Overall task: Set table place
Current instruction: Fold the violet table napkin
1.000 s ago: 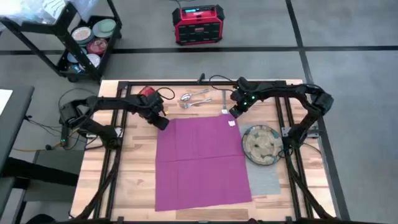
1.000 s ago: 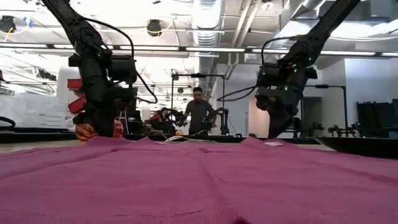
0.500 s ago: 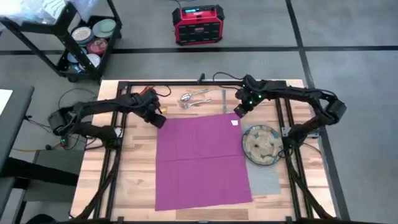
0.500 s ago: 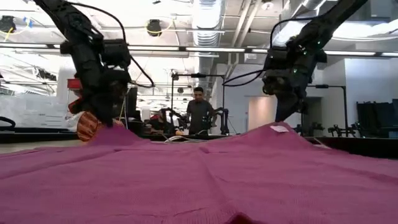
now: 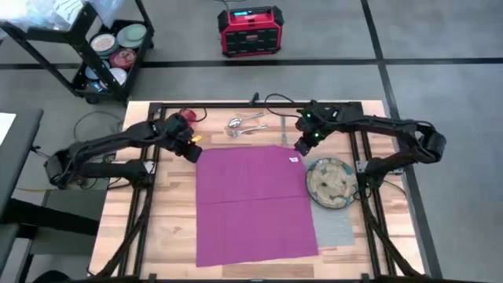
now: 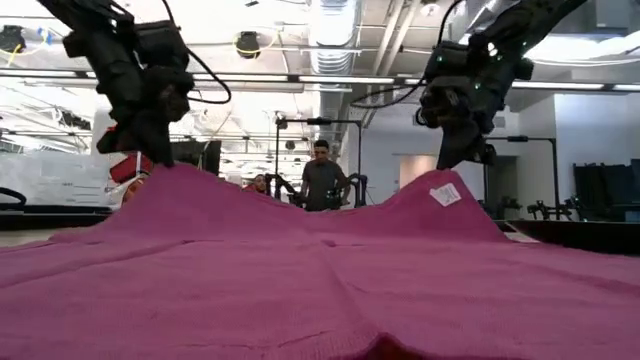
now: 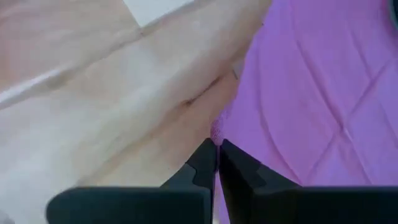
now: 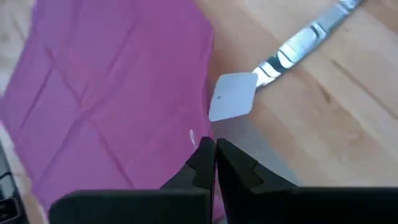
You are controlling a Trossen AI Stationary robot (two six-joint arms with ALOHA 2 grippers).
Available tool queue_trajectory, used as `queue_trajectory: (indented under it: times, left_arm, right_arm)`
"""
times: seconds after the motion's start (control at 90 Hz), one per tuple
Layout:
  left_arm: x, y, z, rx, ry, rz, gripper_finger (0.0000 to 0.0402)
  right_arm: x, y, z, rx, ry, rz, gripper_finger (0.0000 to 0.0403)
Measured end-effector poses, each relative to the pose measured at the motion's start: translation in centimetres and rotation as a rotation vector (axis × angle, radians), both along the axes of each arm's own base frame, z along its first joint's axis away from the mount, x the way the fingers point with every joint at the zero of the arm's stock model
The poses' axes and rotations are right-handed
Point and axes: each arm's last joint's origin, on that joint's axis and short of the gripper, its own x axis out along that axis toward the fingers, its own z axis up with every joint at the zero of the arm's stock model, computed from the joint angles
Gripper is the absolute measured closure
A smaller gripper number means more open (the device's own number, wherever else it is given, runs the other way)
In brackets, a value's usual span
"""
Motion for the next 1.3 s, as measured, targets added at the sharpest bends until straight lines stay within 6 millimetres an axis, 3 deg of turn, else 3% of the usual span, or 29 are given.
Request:
queue_trajectory:
  times: [0.678, 0.911, 1.3]
  left_arm:
    - [1.5, -6.0, 1.3, -0.119, -0.035, -0.056, 0.0401]
    - [2.1, -8.4, 3.0, -0.095, -0.07, -0.07, 0.0401]
    - [1.6, -13.5, 2.7, -0.187, -0.02, -0.127, 0.0401]
  right_arm:
    - [-1.2, 7.4, 3.9, -0.026, -0.051, 0.11, 0.0403]
    - [-1.3, 9.9, 4.4, -0.01, -0.054, 0.146, 0.0403]
    - [-1.5, 14.9, 4.3, -0.004, -0.012, 0.204, 0.0403]
